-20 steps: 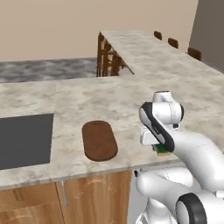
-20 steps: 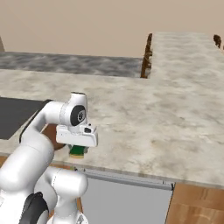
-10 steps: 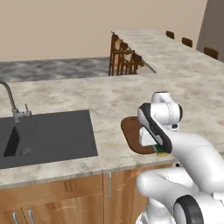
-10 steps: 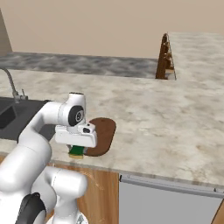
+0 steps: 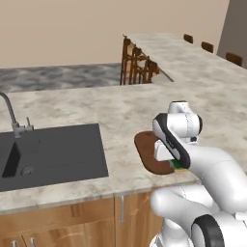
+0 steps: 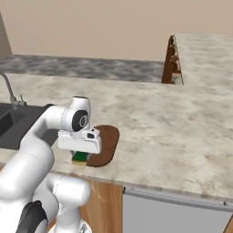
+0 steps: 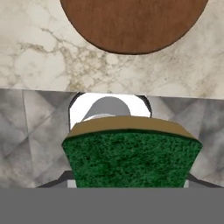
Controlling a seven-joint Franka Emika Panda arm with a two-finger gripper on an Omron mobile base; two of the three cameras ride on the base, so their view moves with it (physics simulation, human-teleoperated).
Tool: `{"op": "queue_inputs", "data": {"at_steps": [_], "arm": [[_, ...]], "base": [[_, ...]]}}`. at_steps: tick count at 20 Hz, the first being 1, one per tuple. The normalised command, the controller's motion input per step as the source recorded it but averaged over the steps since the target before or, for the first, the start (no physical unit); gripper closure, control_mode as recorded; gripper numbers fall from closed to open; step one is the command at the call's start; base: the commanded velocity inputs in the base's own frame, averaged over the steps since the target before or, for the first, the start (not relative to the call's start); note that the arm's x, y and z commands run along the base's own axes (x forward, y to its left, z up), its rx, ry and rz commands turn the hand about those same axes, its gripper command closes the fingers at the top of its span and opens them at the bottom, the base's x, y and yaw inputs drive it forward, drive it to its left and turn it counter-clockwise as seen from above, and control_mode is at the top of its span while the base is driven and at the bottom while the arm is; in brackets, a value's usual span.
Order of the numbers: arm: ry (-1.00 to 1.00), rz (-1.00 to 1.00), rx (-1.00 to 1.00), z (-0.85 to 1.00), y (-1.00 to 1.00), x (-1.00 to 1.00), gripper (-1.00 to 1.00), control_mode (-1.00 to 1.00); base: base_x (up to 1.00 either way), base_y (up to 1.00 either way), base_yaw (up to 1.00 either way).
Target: Pick up the sponge from the counter and clean the cutting board by briefly scrubbing or pressing down on the cutting board. Once finished, release the sponge.
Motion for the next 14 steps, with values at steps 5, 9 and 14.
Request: {"op": "queue_inputs", "data": {"at_steps": [5,9,14], "arm": [[0.0,0.0,0.0,0.0,0.0,0.0,1.0,1.0],[0.0,0.0,0.0,0.0,0.0,0.0,1.0,1.0],[0.0,0.0,0.0,-0.05,-0.02,0.21,1.0,-1.0]], "base": [[0.44,0.0,0.0],[0.42,0.0,0.0],[0.11,0.0,0.0]]}}
